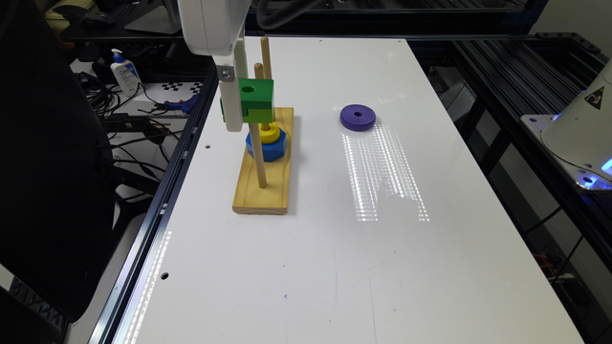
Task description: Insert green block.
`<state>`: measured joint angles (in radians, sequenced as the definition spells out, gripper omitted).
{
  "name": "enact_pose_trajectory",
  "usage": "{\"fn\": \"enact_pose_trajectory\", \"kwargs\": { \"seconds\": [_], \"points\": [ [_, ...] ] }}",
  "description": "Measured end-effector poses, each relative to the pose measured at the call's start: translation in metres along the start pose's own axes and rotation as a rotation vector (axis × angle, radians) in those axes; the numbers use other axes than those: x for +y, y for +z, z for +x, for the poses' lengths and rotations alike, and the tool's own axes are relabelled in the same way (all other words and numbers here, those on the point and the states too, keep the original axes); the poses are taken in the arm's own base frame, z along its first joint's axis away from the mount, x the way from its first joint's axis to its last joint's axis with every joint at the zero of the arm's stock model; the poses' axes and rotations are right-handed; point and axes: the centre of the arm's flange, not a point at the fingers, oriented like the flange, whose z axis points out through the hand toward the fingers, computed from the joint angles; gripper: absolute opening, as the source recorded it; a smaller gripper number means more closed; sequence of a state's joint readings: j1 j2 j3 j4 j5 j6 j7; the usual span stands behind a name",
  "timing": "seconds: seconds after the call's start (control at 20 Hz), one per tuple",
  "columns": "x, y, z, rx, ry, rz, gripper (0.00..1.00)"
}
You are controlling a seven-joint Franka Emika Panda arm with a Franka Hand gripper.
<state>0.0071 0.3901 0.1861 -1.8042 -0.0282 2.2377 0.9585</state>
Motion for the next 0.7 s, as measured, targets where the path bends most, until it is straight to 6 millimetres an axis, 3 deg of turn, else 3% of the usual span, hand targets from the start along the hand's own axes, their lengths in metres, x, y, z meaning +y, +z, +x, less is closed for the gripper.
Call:
{"fn": "enact_pose_trajectory", "kwargs": {
  "seconds": [0.4,0.7],
  "points": [
    [0.0,0.006,0.001,-0.002,0.0,-0.002,0.0],
    [0.0,0.023,0.003,-0.006,-0.002,-0.009,0.0]
  ]
}}
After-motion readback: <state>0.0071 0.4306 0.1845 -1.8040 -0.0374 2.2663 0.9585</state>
